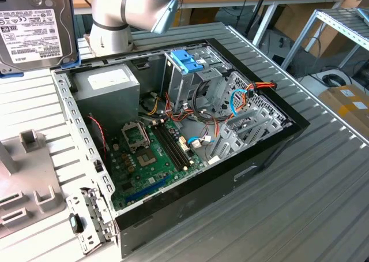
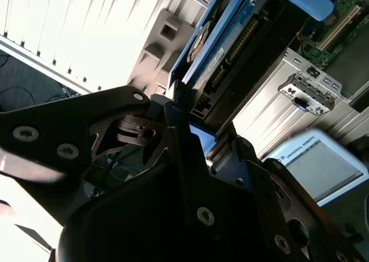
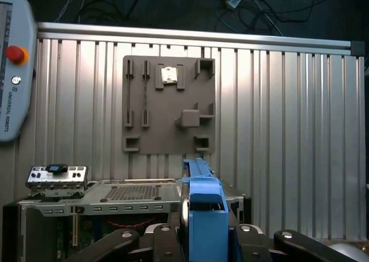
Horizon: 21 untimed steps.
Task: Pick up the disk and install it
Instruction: 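Pick up the disk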
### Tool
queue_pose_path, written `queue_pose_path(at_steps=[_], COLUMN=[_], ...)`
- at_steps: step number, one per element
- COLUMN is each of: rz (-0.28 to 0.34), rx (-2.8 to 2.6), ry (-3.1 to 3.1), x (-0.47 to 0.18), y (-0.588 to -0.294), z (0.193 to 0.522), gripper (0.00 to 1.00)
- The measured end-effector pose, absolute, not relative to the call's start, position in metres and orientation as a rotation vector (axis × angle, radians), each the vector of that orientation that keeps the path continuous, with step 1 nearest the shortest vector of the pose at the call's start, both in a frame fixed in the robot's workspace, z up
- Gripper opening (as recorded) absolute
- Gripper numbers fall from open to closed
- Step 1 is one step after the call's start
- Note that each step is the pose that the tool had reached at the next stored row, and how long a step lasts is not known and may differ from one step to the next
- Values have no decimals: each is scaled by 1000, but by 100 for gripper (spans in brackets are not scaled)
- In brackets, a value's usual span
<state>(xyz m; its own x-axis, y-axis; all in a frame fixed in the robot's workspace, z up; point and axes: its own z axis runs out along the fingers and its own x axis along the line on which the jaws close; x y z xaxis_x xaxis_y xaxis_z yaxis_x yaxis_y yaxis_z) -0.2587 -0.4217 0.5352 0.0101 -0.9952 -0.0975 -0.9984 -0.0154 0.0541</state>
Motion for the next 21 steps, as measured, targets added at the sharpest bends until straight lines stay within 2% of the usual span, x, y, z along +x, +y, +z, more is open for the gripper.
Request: queue_pose_path(at_steps=[21], rz=[168], rx=[-2211], ry=[2183], x=[-237], y=[-422], z=[532], gripper=[37])
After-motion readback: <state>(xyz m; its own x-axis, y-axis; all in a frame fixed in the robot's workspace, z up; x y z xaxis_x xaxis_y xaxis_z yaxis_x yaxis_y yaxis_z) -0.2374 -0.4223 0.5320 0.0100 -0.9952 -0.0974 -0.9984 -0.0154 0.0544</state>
